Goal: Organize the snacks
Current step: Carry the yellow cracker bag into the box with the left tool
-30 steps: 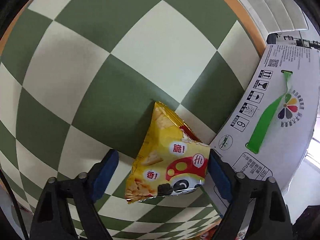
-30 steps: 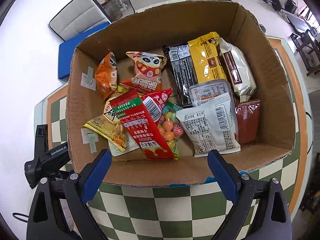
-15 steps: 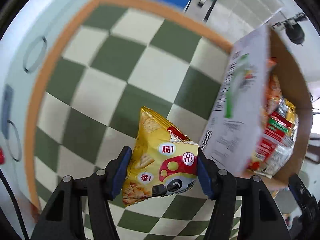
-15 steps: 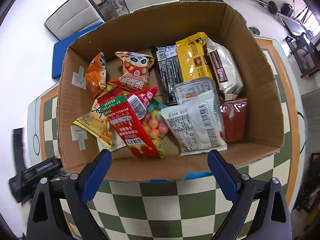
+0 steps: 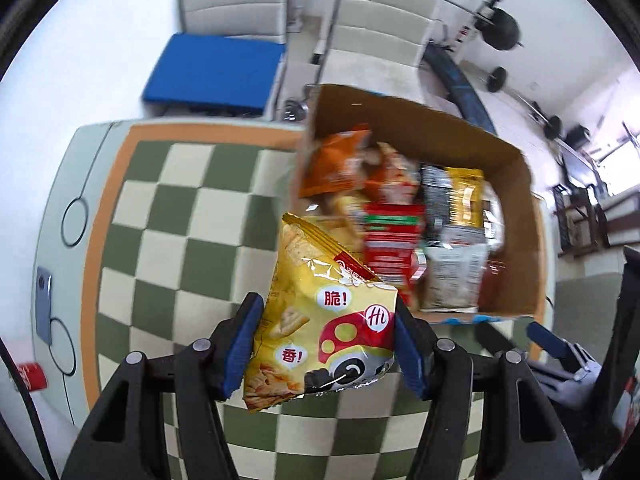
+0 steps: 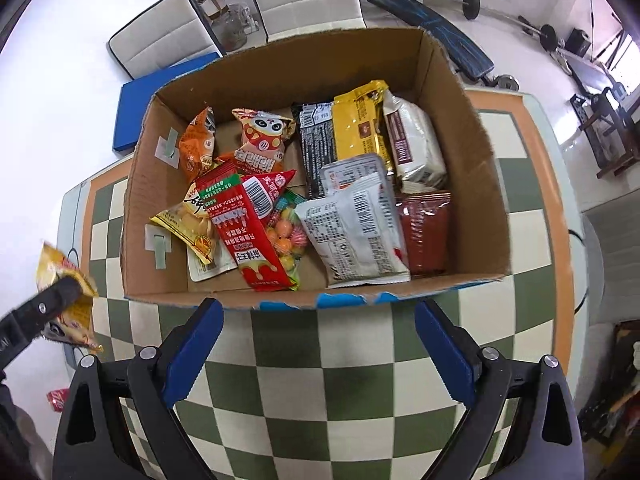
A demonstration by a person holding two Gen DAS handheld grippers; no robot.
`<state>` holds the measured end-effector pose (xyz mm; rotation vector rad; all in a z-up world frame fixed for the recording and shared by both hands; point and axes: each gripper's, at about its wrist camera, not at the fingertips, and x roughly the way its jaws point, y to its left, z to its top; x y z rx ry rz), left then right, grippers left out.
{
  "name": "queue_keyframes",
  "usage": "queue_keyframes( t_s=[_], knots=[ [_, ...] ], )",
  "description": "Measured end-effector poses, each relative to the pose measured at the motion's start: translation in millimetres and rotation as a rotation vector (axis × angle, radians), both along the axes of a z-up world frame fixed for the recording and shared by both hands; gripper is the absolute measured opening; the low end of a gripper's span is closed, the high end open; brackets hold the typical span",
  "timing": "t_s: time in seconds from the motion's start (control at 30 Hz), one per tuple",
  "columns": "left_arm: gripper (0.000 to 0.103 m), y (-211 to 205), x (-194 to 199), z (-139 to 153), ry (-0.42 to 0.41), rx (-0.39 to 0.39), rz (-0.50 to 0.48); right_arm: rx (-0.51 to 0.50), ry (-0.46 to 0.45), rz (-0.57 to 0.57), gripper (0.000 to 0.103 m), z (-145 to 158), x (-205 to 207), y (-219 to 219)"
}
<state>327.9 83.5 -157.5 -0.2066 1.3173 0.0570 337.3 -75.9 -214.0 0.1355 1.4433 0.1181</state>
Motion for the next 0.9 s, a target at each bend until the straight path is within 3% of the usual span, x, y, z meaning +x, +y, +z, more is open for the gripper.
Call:
queue_keyframes(
  t_s=[0.33, 0.53, 0.7, 0.9],
  knots=[
    [0.06, -55.4, 36.2, 11.3, 0.009, -0.089, -0.099, -0.003, -0.043, -0.018, 0.099, 28.5, -2.4, -33.6],
    [0.06, -75.5, 88.2, -2.3, 0.079, -0.155, -0.131, -0.005, -0.04, -0.054, 0.099, 31.8, 17.2, -54.9],
    [0.06, -78.0, 141.9, -23.8, 0.15, -0.166, -0.136, -0.003, -0.019, -0.07, 0.099, 18.3, 48.1, -64.0],
    [0.06, -58.4, 187.9, -46.3, 0.203, -0.11, -0.107, 0.008, 0.018, -0.063, 0.099, 0.9, 93.1, -57.5]
  ],
)
